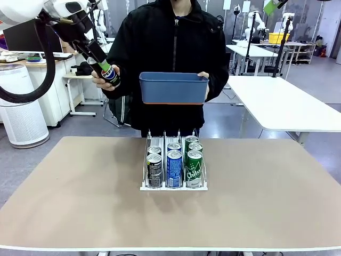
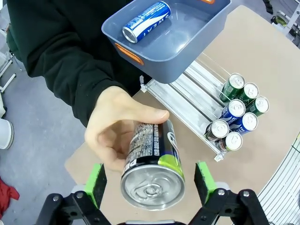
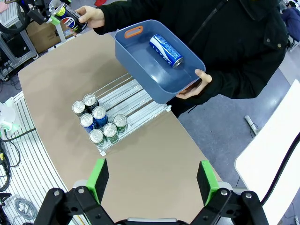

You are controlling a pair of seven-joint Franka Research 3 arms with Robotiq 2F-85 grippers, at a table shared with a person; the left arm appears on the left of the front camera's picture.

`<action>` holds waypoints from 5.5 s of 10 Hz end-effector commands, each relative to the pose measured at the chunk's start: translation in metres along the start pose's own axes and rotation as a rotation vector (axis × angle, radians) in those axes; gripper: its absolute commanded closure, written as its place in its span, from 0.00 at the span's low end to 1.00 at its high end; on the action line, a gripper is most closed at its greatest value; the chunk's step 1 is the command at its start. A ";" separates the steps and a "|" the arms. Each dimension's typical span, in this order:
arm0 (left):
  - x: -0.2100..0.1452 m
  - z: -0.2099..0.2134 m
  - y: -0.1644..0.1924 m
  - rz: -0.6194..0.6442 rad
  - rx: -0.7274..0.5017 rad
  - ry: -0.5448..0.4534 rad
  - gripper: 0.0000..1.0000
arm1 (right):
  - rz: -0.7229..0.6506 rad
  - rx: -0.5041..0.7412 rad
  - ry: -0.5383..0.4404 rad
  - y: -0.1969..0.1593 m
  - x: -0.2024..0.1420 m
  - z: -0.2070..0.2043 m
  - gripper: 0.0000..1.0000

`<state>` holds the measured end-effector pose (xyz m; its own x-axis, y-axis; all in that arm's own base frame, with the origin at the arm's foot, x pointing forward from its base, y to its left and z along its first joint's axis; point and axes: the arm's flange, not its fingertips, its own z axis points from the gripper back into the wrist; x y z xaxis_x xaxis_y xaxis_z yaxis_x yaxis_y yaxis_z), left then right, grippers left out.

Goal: Fill the beverage cans into the dispenser.
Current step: Pick up the Pepsi coke handed by the human, then place the picked Pepsi coke in the line of the Automatic Can Dispenser with the same cans.

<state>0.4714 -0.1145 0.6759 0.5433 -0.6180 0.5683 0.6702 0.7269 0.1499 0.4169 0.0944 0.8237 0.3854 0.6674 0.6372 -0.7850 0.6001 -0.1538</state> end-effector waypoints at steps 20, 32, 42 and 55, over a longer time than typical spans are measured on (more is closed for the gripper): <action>0.002 -0.010 0.006 0.006 -0.002 0.002 1.00 | -0.007 0.000 0.000 0.001 -0.001 0.000 0.00; 0.003 -0.014 0.005 -0.001 0.004 0.004 0.49 | -0.007 0.000 0.000 0.001 -0.001 0.000 0.00; 0.003 -0.014 0.005 -0.001 0.004 0.004 0.49 | -0.007 0.000 0.000 0.001 -0.001 0.000 0.00; 0.008 -0.029 -0.006 -0.129 -0.022 0.094 0.42 | -0.007 0.000 0.000 0.001 -0.001 0.000 0.00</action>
<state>0.4841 -0.1279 0.6540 0.5350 -0.6781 0.5040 0.7098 0.6843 0.1671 0.4170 0.0944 0.8237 0.3854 0.6674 0.6372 -0.7850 0.6001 -0.1538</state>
